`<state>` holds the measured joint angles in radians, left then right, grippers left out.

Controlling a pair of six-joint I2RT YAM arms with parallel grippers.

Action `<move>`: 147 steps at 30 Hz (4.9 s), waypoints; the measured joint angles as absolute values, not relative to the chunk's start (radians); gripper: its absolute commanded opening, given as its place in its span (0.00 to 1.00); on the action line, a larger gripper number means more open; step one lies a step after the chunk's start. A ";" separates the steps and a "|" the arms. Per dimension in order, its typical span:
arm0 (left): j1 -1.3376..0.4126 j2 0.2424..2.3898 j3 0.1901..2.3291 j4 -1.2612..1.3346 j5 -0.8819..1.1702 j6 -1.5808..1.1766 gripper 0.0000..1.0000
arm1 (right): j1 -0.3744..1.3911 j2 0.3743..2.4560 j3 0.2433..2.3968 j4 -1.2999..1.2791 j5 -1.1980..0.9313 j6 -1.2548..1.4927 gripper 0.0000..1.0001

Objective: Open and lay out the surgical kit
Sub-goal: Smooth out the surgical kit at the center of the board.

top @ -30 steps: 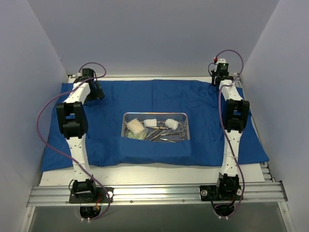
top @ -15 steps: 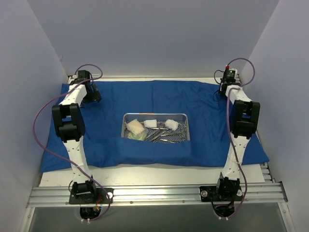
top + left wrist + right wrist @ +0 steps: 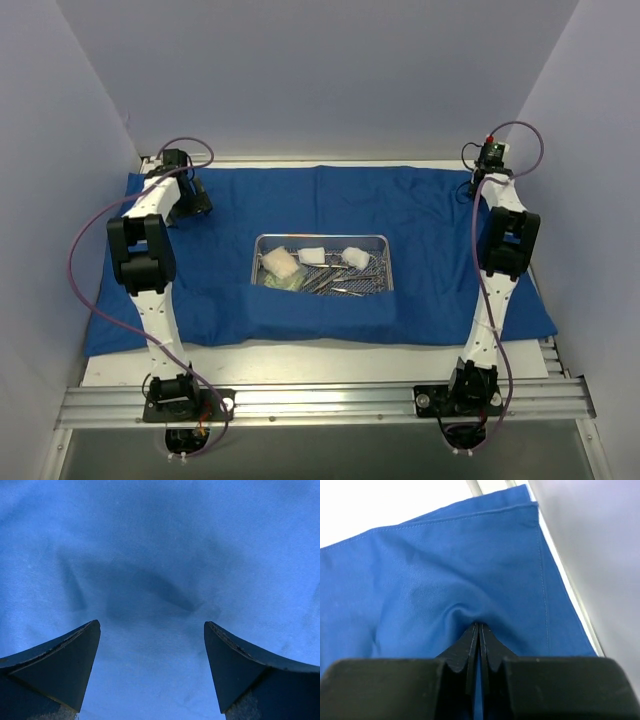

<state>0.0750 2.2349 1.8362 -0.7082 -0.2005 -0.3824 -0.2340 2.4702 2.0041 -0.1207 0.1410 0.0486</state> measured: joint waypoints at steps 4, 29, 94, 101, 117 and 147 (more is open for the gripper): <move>0.075 2.235 1.837 -0.713 -0.198 -0.385 0.94 | -0.234 2.625 2.286 -0.218 0.143 0.047 0.05; 0.105 2.195 1.916 -0.778 -0.182 -0.398 0.94 | -0.191 2.545 2.281 -0.342 0.195 0.029 0.48; -0.068 1.837 1.640 -0.862 -0.161 -0.512 0.94 | 0.110 1.865 1.421 -0.199 0.106 0.169 0.99; -0.159 1.802 1.412 -0.860 -0.126 -0.604 0.94 | 0.129 1.757 1.195 -0.156 -0.005 0.229 1.00; -0.215 1.777 1.174 -0.902 -0.126 -0.704 0.94 | 0.118 1.720 1.128 -0.123 -0.029 0.242 1.00; -0.385 1.308 0.932 -1.288 0.013 -0.766 0.94 | 0.118 1.559 1.065 -0.144 -0.022 0.245 1.00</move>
